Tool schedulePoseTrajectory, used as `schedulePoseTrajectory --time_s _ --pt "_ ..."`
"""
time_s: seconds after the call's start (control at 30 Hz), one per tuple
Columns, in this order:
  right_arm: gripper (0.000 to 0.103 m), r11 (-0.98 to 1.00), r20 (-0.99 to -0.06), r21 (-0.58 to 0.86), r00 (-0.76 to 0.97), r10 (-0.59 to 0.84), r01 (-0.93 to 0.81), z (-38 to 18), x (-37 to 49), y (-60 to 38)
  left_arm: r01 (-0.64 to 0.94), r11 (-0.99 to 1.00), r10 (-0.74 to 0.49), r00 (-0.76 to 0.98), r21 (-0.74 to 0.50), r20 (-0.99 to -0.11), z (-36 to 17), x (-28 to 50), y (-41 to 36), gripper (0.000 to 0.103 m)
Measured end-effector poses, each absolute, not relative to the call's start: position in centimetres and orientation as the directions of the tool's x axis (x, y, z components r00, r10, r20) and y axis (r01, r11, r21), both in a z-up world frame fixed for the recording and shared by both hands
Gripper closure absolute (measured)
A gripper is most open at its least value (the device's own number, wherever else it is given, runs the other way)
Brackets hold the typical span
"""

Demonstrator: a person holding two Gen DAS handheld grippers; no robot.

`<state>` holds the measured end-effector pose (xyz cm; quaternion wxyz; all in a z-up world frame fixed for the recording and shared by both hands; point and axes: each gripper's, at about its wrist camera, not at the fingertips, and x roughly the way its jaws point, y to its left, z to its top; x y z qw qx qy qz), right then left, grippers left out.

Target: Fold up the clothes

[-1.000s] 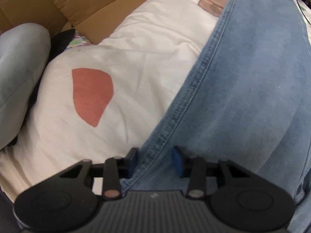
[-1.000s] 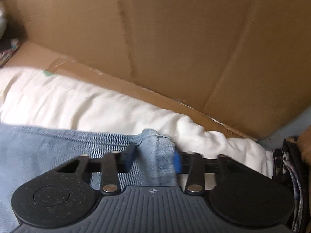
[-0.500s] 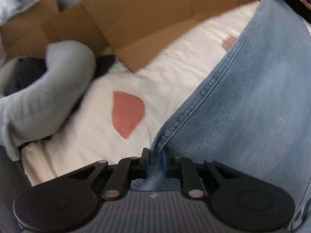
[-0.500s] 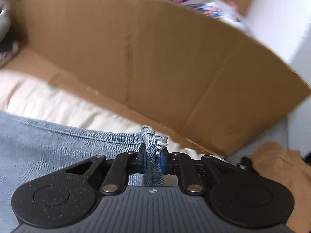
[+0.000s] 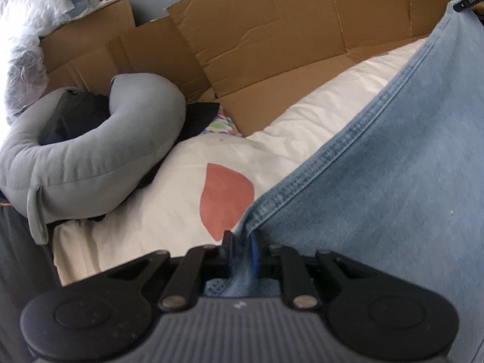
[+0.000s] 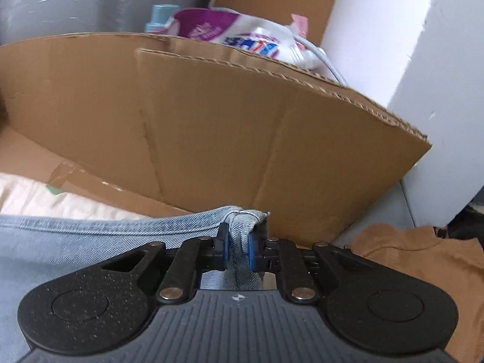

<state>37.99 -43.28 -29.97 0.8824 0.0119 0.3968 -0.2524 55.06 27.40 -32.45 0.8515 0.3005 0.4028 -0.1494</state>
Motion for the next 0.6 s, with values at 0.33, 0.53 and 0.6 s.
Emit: schedulePoseTrajectory --time_s 0.33,0.53,0.6 --pt "0.093 0.874 -0.723 -0.151 0.551 -0.416 0.461 -33.6 40.7 -45.2 0.499 0.781 0.004 0.598 0.376 -0.801 -35.8 57.0 27.4 0.09" --pt "0.089 0.879 -0.783 -0.091 0.512 -0.353 0.468 -37.9 42.2 -46.8 0.499 0.789 -0.004 0.587 0.358 -0.809 -35.8 57.1 27.8 0.086" --pt "0.08 0.869 -0.785 -0.047 0.52 -0.337 0.493 -37.9 42.1 -47.5 0.496 0.793 -0.005 0.586 0.354 -0.81 -35.3 56.9 27.8 0.082"
